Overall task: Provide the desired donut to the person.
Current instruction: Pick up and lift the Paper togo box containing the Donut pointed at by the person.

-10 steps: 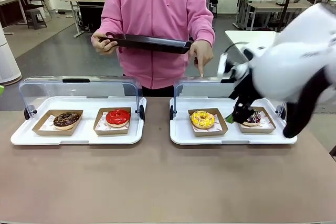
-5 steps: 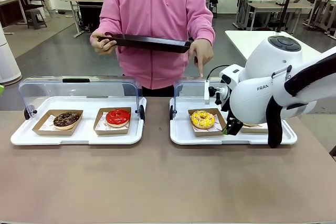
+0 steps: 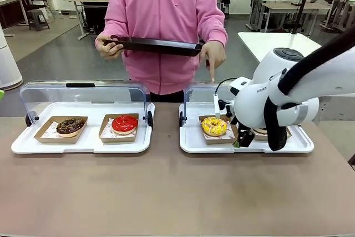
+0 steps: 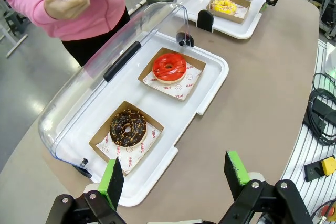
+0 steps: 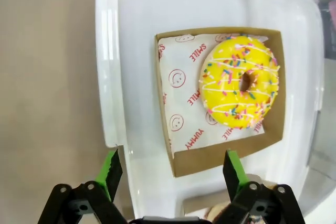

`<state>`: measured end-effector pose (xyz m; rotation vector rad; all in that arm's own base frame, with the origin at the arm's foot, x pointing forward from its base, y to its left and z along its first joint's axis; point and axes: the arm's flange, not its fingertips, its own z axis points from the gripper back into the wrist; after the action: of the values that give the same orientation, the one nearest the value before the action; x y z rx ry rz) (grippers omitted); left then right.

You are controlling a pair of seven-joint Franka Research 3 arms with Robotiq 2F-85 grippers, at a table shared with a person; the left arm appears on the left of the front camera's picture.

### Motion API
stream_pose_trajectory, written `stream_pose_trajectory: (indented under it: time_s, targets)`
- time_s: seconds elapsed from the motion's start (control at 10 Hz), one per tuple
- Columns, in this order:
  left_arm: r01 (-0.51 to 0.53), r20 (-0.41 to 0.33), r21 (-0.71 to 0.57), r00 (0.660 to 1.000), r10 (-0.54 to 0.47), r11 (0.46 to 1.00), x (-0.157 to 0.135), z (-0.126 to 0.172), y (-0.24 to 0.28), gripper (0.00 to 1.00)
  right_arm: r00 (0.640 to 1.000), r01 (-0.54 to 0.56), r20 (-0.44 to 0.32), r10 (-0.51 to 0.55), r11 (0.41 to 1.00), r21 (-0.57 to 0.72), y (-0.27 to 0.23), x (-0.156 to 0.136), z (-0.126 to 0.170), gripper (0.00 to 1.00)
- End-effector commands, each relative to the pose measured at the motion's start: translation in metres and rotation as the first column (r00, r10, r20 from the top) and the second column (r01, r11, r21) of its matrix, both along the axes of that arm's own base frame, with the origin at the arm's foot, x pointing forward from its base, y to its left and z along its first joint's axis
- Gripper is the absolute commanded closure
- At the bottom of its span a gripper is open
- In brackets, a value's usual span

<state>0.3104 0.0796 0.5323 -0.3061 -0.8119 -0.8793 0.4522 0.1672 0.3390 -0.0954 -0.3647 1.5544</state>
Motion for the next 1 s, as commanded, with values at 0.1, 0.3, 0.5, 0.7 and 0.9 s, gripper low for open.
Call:
stream_pose_trajectory:
  time_s: [0.1,0.3,0.5,0.7,0.9]
  targets:
    - [0.011,0.004,-0.003,1.0,-0.011,1.0,0.0,-0.001,0.001,0.0,0.999,-0.032,-0.007,0.032,0.999,0.011,-0.006,0.016,-0.007,0.0]
    - [0.011,0.004,-0.003,1.0,-0.011,1.0,0.0,-0.001,0.001,0.0,0.999,-0.019,-0.029,0.018,1.0,-0.01,-0.005,0.02,-0.01,0.56]
    - [0.011,0.004,-0.003,1.0,-0.011,1.0,0.0,-0.001,0.001,0.0,1.0,-0.006,-0.012,0.006,1.0,-0.02,-0.008,0.024,-0.014,1.0]
    - [0.011,0.004,-0.003,1.0,-0.011,1.0,0.0,-0.001,0.001,0.0,0.998,-0.034,-0.045,0.033,0.999,-0.029,-0.007,0.024,-0.017,1.0]
    - [0.011,0.004,-0.003,1.0,-0.011,1.0,0.0,-0.001,0.001,0.0,0.998,-0.033,-0.059,0.03,0.999,-0.034,-0.008,0.023,-0.016,1.0]
